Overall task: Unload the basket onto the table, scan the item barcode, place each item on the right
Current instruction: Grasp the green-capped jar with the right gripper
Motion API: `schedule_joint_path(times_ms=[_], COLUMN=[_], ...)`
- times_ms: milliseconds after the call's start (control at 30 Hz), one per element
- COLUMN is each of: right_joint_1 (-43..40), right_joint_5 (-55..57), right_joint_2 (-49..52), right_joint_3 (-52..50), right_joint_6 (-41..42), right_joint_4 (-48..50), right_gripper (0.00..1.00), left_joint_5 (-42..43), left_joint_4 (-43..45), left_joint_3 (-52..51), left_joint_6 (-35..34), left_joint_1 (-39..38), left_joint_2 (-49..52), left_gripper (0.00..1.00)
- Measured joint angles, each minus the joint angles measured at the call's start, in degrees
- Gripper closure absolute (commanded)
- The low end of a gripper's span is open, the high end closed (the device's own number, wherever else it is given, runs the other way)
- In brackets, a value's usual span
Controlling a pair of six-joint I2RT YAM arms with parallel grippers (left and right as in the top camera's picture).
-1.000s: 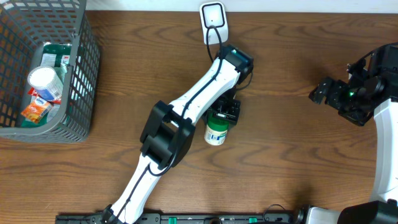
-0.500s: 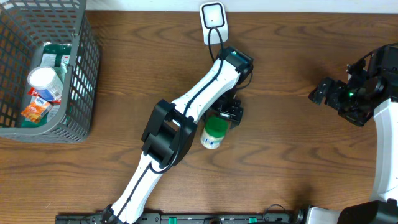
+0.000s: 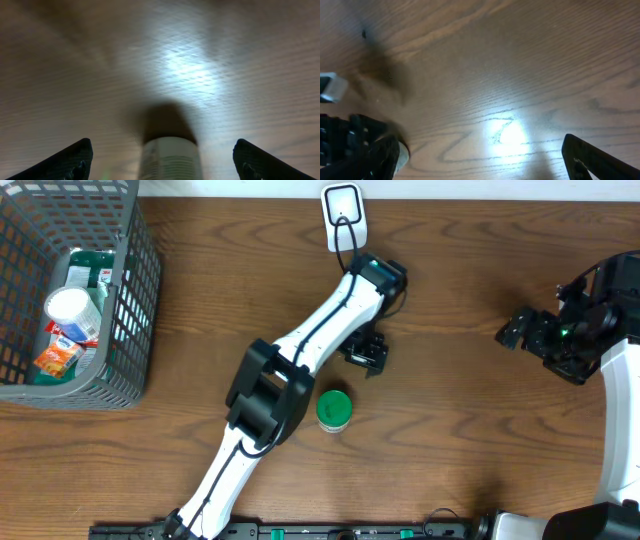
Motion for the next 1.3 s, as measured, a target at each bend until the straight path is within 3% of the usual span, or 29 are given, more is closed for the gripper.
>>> schedule_joint_path(times_ms=[167, 433, 633, 933, 1300], right_joint_1=[2.5, 14.4, 27.5, 42.9, 60.6], right_joint_5=[-0.9, -3.3, -4.2, -3.1, 9.4], right_joint_2=[0.0, 0.0, 0.1, 1.7, 16.3], right_joint_3=[0.0, 0.0, 0.0, 0.0, -0.1], right_joint_6=[0.0, 0.0, 0.1, 4.8, 12.6], right_joint_4=[-1.7, -1.3, 2.7, 5.2, 7.0], right_gripper=[0.01, 0.01, 0.01, 0.01, 0.01], left_joint_5=[-1.0, -2.4, -4.6, -7.0, -6.9], left_joint_4=[-0.5, 0.9, 4.1, 5.1, 5.0], left_joint_3=[0.0, 1.0, 1.3, 1.3, 0.2], left_joint_6=[-0.4, -1.3, -1.3, -1.3, -1.3], left_joint_1=[4.3, 15.3, 30.6, 51.8, 56.3], left_joint_2=[-7.4, -31.6, -42.8, -45.8, -45.4], left_gripper=[0.1, 0.1, 0.1, 0.1, 0.1])
